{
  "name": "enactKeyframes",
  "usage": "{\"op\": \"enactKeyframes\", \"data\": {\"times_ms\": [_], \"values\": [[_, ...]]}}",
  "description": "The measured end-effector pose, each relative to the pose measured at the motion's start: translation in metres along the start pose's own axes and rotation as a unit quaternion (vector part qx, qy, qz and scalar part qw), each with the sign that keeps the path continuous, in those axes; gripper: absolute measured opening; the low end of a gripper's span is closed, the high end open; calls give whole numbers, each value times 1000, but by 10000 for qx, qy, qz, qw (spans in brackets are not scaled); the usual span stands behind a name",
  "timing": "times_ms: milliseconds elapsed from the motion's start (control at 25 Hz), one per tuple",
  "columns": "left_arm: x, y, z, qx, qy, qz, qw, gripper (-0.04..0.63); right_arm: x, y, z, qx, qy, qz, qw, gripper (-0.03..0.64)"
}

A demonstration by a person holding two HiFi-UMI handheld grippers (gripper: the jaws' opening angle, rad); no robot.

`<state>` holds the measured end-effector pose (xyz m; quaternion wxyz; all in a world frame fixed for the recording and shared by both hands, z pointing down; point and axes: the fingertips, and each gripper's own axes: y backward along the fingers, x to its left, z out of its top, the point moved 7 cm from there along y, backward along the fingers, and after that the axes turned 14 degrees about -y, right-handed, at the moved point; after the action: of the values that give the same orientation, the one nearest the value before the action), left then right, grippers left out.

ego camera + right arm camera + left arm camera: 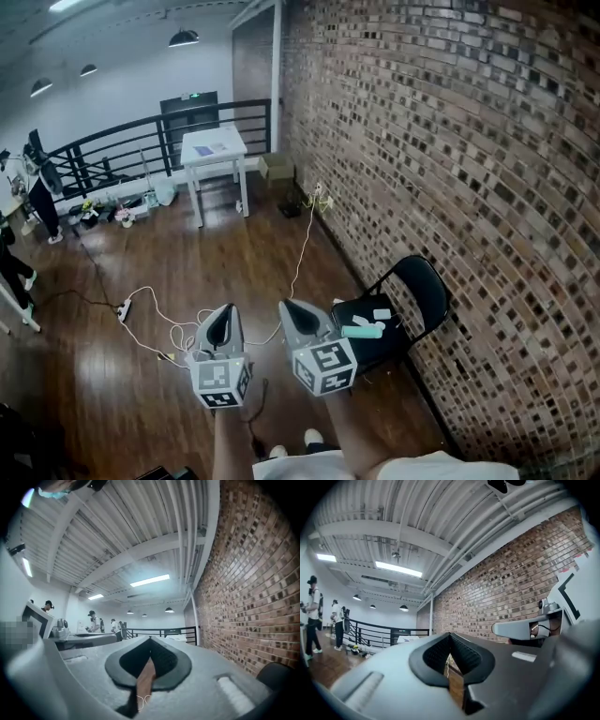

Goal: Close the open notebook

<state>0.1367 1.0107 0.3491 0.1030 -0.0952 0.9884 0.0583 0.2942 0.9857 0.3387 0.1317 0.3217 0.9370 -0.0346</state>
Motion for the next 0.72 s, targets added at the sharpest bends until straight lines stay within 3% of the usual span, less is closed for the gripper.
{"op": "enactKeyframes", "data": {"times_ms": [120, 280, 480, 600, 720], "values": [[7, -16, -1, 17, 2, 319, 9995, 18, -11, -17, 9, 24, 39, 345, 9994, -9], [-5, -39, 6, -141, 97, 379, 9991, 17, -34, -28, 18, 63, 156, 616, 9980, -9], [-44, -74, 2, 42, -198, 243, 9995, 17, -92, -39, 10, 393, 75, 70, 9992, -9], [-53, -91, -7, 128, -256, 196, 9994, 17, -109, -48, 6, 314, -101, 426, 9985, -9], [-47, -111, -9, 119, -265, 198, 9994, 17, -106, -66, 12, 183, 49, 799, 9966, -9]]}}
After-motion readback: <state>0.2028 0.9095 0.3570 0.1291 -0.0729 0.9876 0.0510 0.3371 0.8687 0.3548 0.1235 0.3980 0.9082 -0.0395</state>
